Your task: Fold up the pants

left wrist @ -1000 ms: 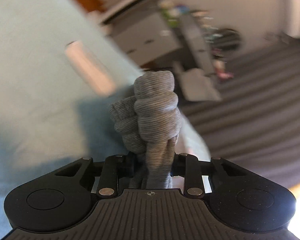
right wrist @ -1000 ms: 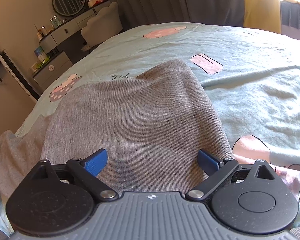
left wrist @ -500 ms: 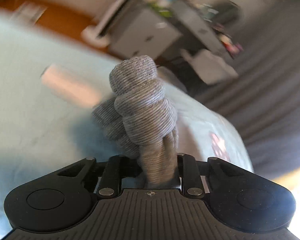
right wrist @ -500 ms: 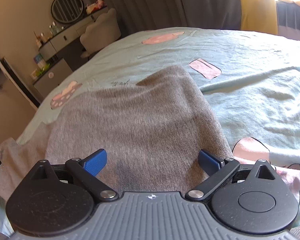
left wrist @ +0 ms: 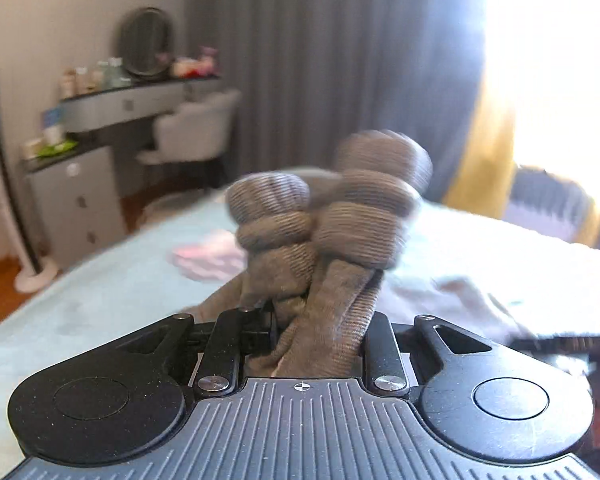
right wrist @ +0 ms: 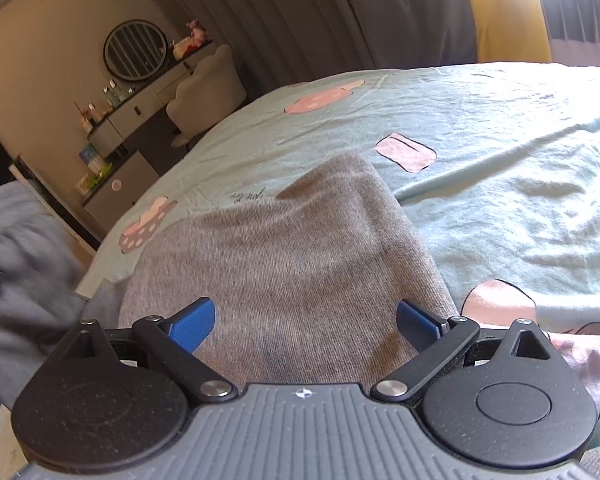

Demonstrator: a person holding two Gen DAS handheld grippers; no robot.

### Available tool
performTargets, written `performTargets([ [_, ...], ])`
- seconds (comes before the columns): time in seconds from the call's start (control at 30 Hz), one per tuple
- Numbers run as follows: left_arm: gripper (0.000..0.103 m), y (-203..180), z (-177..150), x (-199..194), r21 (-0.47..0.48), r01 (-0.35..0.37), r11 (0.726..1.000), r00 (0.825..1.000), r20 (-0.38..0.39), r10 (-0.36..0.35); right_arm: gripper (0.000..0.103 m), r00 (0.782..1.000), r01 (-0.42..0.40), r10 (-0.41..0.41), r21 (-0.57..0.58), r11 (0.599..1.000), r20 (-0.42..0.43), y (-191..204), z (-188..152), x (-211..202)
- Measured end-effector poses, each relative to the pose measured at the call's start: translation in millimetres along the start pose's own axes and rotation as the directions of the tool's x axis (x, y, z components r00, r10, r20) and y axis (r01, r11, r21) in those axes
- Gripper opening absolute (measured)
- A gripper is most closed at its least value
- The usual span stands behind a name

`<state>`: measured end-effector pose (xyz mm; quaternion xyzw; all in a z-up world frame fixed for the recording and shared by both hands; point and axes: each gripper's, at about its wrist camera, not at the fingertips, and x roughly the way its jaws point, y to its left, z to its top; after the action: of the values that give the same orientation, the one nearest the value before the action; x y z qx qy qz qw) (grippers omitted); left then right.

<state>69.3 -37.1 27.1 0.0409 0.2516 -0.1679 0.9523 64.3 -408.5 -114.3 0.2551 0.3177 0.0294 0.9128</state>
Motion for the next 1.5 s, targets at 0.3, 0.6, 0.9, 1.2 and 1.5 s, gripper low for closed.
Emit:
performTargets([
  [0.3,0.071,-65,-40,39,0.028,0.047,0.999,0.955,-0.294,-0.037,0.098,0.997,-0.076,0.076,-0.010,0.997,-0.014,1,-3,-6],
  [0.6,0.100,11,-38,-43,-0.250,0.015,0.968,0.993,-0.112,-0.044,0.098,0.983,-0.176,0.177,0.035,0.984,-0.047,5,-3,-6],
  [0.9,0.099,88,-84,-27,-0.498,-0.270,0.824,0.945,-0.300,0.128,0.098,0.904,-0.319,0.356,0.179,0.931,-0.237,28,-4,42],
  [1.2,0.099,87,-91,-8,-0.509,-0.259,0.821,0.934,-0.348,0.079,0.077,0.873,-0.324,0.396,0.269,0.907,-0.286,47,-8,75],
  [1.5,0.099,94,-98,4,-0.516,-0.283,0.808,0.922,-0.377,0.082,0.073,0.853,-0.323,0.417,0.311,0.894,-0.313,51,-2,90],
])
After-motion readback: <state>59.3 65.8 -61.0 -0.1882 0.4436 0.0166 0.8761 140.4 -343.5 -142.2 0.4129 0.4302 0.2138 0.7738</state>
